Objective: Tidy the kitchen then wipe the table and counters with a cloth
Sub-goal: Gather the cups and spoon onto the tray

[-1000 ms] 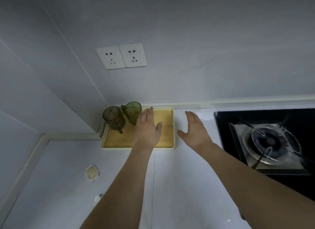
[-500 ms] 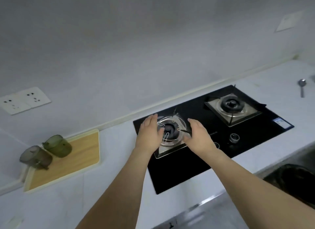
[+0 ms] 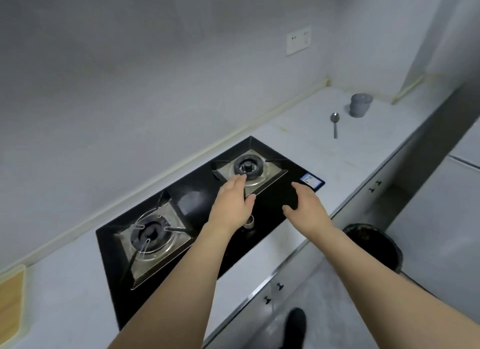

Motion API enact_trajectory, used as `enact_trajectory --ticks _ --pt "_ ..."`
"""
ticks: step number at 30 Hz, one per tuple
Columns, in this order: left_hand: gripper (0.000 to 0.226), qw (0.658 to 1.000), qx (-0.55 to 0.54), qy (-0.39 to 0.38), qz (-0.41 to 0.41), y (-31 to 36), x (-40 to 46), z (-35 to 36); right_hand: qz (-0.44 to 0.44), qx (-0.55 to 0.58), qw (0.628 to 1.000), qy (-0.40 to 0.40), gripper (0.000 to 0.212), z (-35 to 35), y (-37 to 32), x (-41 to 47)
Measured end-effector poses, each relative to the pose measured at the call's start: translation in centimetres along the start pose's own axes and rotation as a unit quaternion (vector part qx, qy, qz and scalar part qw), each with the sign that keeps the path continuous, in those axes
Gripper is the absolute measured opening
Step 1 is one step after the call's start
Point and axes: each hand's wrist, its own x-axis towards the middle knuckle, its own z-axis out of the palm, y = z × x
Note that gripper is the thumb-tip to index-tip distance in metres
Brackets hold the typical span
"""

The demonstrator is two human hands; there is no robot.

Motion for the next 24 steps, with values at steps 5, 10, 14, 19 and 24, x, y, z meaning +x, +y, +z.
enact_trajectory --ticks 5,10,14,19,24 --pt "0.057 0.999 -0.028 -0.026 0.029 5.7 8.8 5.8 0.038 -0.007 0.999 0.011 0.063 -5.1 6.1 6.4" --pt "0.058 0.996 -0.057 -0.06 0.039 11.9 18.1 10.4 0.081 -0.027 0.996 0.009 0.065 -11.6 11.5 12.8" --pt "0.058 0.991 -0.082 -0.08 0.062 17.7 23.7 13.4 0.102 -0.023 0.994 0.035 0.064 -16.8 15.4 16.8" --pt "0.056 0.989 -0.072 -0.11 0.063 24.1 28.6 17.4 0.125 -0.006 0.991 0.041 0.064 -22.0 21.3 20.7" --pt "0.051 0.994 -0.059 -0.095 -0.001 28.8 32.3 19.6 0.11 0.016 0.994 0.018 0.064 -27.3 26.2 25.2"
